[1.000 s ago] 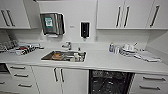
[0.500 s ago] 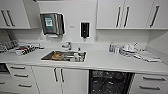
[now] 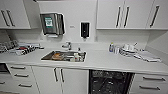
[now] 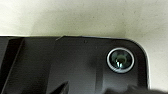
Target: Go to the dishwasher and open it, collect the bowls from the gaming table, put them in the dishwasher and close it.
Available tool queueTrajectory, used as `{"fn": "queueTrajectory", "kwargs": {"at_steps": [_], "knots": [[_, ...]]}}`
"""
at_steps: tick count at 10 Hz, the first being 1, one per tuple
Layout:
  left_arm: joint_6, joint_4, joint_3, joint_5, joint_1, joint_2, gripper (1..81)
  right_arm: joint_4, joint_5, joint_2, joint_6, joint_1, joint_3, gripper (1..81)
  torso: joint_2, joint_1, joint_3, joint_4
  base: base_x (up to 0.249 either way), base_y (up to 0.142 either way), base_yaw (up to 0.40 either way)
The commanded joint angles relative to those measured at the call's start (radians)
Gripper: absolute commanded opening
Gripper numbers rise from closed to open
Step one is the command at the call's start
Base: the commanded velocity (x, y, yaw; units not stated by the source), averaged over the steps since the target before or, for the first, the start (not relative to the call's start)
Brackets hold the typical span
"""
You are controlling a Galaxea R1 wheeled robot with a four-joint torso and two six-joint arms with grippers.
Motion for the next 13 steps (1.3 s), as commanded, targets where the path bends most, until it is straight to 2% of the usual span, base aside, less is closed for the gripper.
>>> {"fn": "queueTrajectory", "kwargs": {"at_steps": [1, 6, 8, 10, 11, 12, 13], "knots": [[-0.002, -0.009, -0.001, 0.084, -0.045, 0.011, 81.1, -0.008, -0.093, 0.025, -0.005, 0.054, -0.043, 81.1, 0.099, -0.063, 0.0, 0.0, 0.0, 0.0, 0.0], [-0.004, -0.012, -0.031, 0.084, -0.068, 0.024, 81.1, -0.008, -0.096, 0.048, -0.003, 0.069, -0.05, 81.1, 0.269, -0.174, 0.0, 0.0, 0.0, 0.0, 0.0], [-0.004, -0.036, -0.051, 0.085, -0.079, 0.029, 81.1, -0.007, -0.096, 0.046, 0.0, 0.071, -0.05, 81.1, 0.346, -0.223, 0.0, 0.0, 0.0, 0.0, 0.0], [-0.004, -0.036, -0.059, 0.087, -0.088, 0.028, 81.1, 0.001, -0.103, 0.052, -0.003, 0.046, -0.053, 81.1, 0.421, -0.271, 0.0, 0.0, 0.0, 0.0, 0.0], [-0.004, -0.038, -0.059, 0.087, -0.088, 0.032, 81.1, 0.025, -0.096, 0.055, -0.008, 0.035, -0.067, 81.1, 0.458, -0.295, 0.0, 0.0, 0.0, 0.0, 0.0], [-0.004, -0.038, -0.059, 0.087, -0.09, 0.037, 81.1, 0.106, -0.093, 0.063, -0.035, 0.034, -0.093, 81.1, 0.491, -0.316, 0.0, 0.0, 0.0, 0.0, 0.0], [-0.004, -0.038, -0.058, 0.087, -0.091, 0.043, 81.1, 0.19, -0.094, 0.074, -0.102, 0.034, -0.113, 81.1, 0.53, -0.341, 0.0, 0.0, 0.0, 0.0, 0.0]]}}
